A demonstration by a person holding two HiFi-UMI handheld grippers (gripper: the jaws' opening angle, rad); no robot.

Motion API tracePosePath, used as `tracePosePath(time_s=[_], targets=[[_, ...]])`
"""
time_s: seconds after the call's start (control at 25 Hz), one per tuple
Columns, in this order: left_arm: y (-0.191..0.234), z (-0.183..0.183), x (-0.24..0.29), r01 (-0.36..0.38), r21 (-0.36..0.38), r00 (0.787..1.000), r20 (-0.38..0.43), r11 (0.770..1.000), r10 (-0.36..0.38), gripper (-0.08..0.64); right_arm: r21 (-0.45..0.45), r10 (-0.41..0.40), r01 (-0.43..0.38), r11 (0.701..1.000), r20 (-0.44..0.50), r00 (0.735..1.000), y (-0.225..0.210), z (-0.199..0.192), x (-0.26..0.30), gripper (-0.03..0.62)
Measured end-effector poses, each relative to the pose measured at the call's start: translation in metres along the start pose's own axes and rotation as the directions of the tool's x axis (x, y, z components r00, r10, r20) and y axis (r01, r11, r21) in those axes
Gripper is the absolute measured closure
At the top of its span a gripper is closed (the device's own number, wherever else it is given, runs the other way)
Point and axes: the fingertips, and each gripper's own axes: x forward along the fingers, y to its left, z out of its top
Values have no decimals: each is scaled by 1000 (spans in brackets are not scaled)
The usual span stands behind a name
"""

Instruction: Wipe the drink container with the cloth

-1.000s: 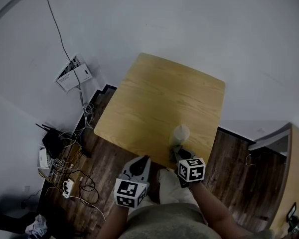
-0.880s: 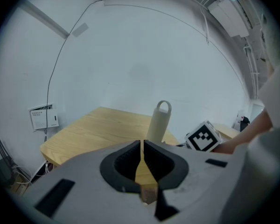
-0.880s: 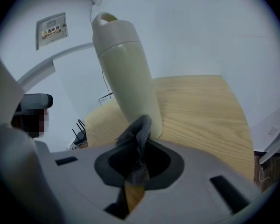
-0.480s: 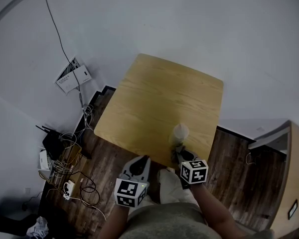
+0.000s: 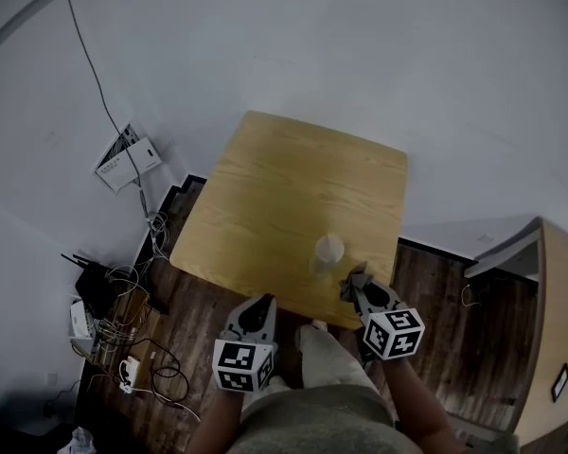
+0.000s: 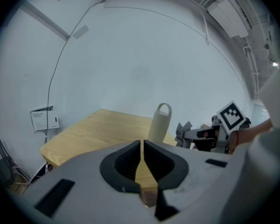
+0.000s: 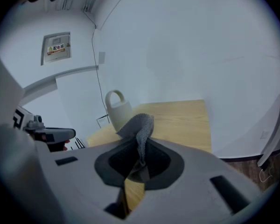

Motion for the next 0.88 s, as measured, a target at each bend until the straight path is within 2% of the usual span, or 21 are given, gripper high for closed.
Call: tracePosePath(time_s=[0.52, 0.88], targets=[[-2, 4, 9, -23, -4, 1000, 3, 1000, 23, 540, -35, 53, -51, 998, 82, 995, 2, 63, 4, 566], [0, 5, 14, -28, -19, 1000, 2, 999, 28, 540, -65, 60, -57, 996, 40, 997, 4, 62, 26, 566]])
